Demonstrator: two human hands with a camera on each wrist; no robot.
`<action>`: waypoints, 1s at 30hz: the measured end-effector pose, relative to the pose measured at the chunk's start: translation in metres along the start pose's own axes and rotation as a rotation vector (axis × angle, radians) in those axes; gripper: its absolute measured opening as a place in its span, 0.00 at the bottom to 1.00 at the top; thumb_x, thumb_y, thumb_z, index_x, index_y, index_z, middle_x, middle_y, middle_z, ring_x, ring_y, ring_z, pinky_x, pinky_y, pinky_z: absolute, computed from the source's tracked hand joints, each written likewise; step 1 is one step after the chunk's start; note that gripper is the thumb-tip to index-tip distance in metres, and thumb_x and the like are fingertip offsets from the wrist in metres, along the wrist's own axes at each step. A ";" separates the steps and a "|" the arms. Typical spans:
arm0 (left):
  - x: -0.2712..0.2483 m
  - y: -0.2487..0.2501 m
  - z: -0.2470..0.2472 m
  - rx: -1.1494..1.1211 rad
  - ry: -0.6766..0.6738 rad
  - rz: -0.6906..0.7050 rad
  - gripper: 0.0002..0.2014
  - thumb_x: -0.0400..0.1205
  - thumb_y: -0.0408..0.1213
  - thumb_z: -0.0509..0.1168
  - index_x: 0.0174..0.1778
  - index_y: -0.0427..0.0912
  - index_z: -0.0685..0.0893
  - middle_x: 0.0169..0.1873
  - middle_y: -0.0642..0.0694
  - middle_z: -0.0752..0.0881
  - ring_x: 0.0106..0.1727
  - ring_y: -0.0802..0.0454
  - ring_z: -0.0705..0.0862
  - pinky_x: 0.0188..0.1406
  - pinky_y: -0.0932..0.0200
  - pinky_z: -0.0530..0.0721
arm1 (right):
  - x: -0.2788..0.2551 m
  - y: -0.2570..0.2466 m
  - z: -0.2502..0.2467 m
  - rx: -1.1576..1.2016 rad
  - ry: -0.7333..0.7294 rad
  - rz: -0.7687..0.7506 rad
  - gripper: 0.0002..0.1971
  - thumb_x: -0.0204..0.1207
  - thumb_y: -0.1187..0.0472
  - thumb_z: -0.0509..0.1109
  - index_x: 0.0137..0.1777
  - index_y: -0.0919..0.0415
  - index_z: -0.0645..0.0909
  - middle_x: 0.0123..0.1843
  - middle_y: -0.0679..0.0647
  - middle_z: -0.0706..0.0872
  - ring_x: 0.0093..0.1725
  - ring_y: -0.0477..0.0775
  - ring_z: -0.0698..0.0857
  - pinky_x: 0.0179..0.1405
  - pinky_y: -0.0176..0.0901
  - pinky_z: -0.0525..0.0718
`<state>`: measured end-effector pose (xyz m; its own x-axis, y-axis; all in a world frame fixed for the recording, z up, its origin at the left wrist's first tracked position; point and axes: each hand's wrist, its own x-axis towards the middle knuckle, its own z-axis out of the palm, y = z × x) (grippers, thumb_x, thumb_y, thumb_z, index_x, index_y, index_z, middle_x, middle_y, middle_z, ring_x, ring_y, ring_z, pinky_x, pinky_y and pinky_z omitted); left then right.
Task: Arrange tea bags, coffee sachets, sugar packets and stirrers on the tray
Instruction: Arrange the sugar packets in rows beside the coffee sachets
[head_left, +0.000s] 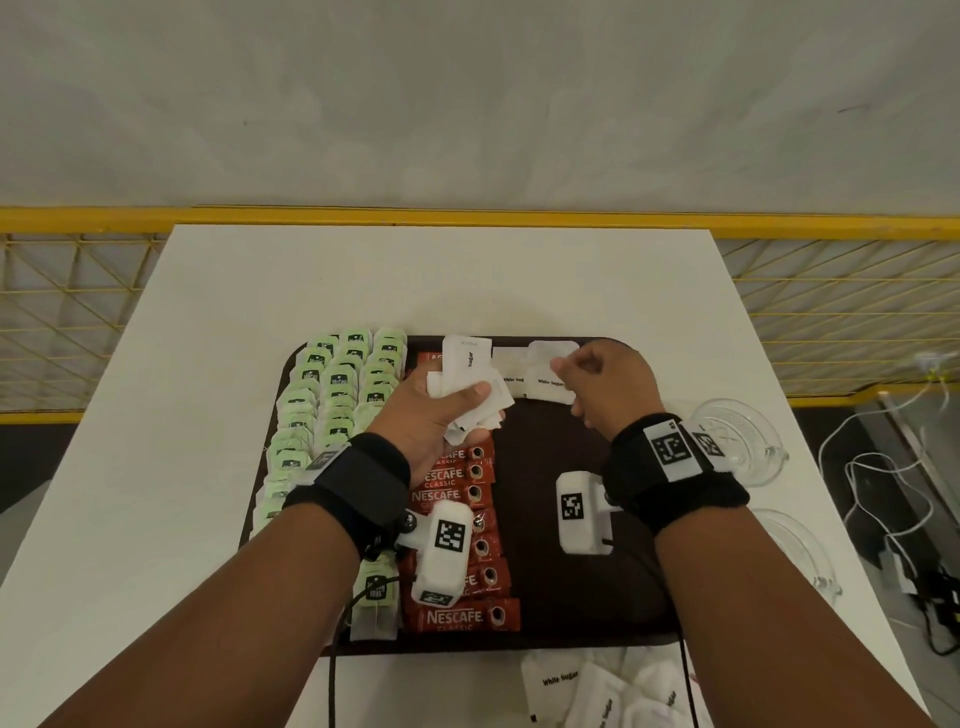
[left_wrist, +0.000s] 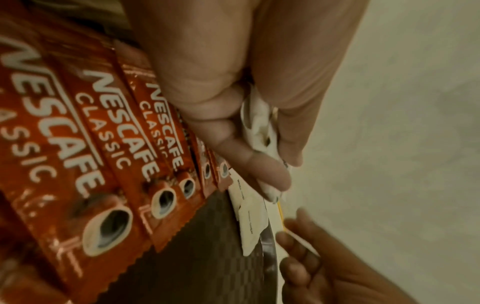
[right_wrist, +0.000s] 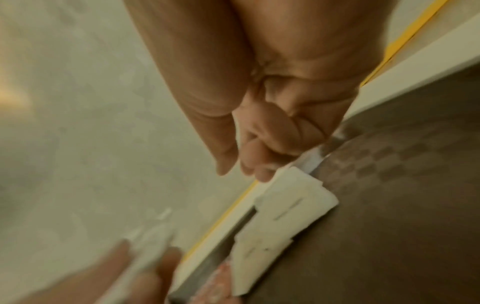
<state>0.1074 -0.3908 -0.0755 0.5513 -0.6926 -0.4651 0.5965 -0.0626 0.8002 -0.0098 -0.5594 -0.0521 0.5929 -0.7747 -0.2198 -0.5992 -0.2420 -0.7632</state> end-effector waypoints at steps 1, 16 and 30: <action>-0.001 -0.001 0.001 0.005 0.000 -0.002 0.25 0.79 0.30 0.72 0.72 0.43 0.77 0.64 0.38 0.85 0.62 0.38 0.86 0.33 0.59 0.87 | -0.006 -0.007 0.000 0.039 -0.081 -0.030 0.12 0.78 0.48 0.72 0.48 0.57 0.83 0.38 0.54 0.87 0.25 0.45 0.82 0.26 0.37 0.79; -0.013 0.011 -0.005 -0.109 0.129 -0.028 0.12 0.85 0.37 0.66 0.64 0.44 0.81 0.59 0.38 0.87 0.54 0.41 0.89 0.30 0.53 0.90 | -0.025 0.008 0.016 0.431 -0.133 0.095 0.04 0.77 0.65 0.75 0.46 0.64 0.82 0.35 0.55 0.86 0.29 0.46 0.83 0.28 0.35 0.83; -0.014 0.010 -0.018 -0.132 0.132 -0.089 0.18 0.84 0.32 0.63 0.71 0.43 0.77 0.64 0.36 0.83 0.62 0.36 0.84 0.29 0.55 0.88 | -0.010 0.018 0.039 0.016 0.011 0.145 0.10 0.76 0.54 0.75 0.46 0.60 0.81 0.32 0.53 0.86 0.18 0.42 0.79 0.22 0.35 0.77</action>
<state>0.1159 -0.3687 -0.0679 0.5597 -0.5879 -0.5840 0.7124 -0.0187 0.7016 -0.0051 -0.5332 -0.0874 0.4950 -0.8070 -0.3221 -0.6692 -0.1177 -0.7337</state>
